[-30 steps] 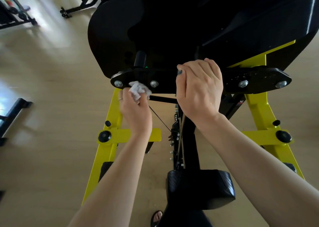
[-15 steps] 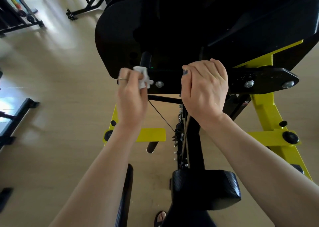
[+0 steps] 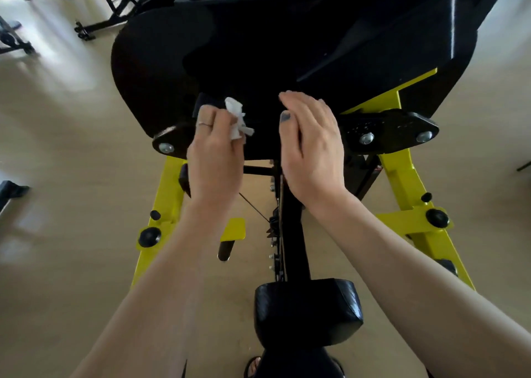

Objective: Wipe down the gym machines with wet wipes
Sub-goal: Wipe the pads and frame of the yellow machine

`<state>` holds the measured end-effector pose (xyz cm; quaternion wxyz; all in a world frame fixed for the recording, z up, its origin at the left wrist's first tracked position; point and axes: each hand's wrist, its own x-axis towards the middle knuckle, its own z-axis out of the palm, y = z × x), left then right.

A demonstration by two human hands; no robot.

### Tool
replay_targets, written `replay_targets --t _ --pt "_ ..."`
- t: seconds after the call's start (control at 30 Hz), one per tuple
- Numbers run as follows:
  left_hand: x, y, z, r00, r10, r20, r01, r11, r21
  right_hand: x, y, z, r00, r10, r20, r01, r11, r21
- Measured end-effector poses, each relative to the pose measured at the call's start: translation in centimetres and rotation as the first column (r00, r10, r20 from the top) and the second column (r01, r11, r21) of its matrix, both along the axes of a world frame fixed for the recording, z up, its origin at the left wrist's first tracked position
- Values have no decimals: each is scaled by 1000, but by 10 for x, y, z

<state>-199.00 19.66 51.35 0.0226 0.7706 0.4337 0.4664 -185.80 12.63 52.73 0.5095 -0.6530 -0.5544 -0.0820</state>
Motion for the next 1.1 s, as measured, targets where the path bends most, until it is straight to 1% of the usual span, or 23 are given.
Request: replay_targets --t 0.03,0.1,0.17,0.23,0.33,0.4,0.43,0.47,0.53,0.6,0.7,0.77,0.83,0.9,0.97,1.03,1.07,1.1 --pt "11 -4 2 1000 -13 -19 13 1000 -8 5 -8 3 990 -15 -138 15 1000 -3" --pt "30 -11 7 998 -37 -47 36 999 -15 20 -25 5 919 -83 -385 83 996 -17" --pt "44 -17 13 995 -80 -63 77 996 -45 39 -40 5 825 -132 -550 149 989 -14" --pt "50 -17 19 994 -104 -36 100 990 -98 56 -51 4 746 -154 -648 210 978 11" --pt "48 -11 29 995 -88 35 93 983 -161 74 -63 1 660 -160 -734 256 966 20" --pt "51 -14 43 992 -88 90 102 983 -154 78 -68 0 624 -138 -769 237 971 18" --pt "56 -18 51 989 -121 87 131 984 -121 78 -71 1 614 -122 -780 220 975 20" --pt "64 -24 60 984 -171 54 175 982 -74 78 -72 2 607 -112 -787 203 979 18" --pt "83 -36 67 957 -283 -69 282 959 -18 77 -74 4 607 -103 -788 161 987 -6" --pt "101 -47 59 931 -336 -141 333 942 -45 79 -75 6 601 -53 -797 76 997 -10" --pt "117 -61 40 951 -287 -116 280 957 -70 83 -78 5 568 37 -822 -100 995 -24" --pt "128 -69 32 966 -231 -117 228 973 -39 85 -79 1 577 29 -816 -124 991 -53" --pt "141 -79 27 980 -175 -99 173 985 -28 90 -79 -4 628 -23 -778 -55 996 -74" --pt "150 -85 20 993 -115 -23 111 986 -128 100 -81 -6 716 -94 -692 37 995 -97" --pt "155 -87 9 999 -32 2 32 967 -251 112 -83 -5 812 -133 -568 93 991 -100" --pt "161 -87 -1 1000 16 11 -13 972 -236 125 -82 -6 891 -171 -421 141 985 -102" --pt "165 -88 -7 999 35 39 -25 973 -228 132 -81 -7 916 -197 -350 167 979 -116" --pt "170 -89 -13 994 80 79 -58 966 -252 138 -79 -9 932 -221 -287 187 972 -140"
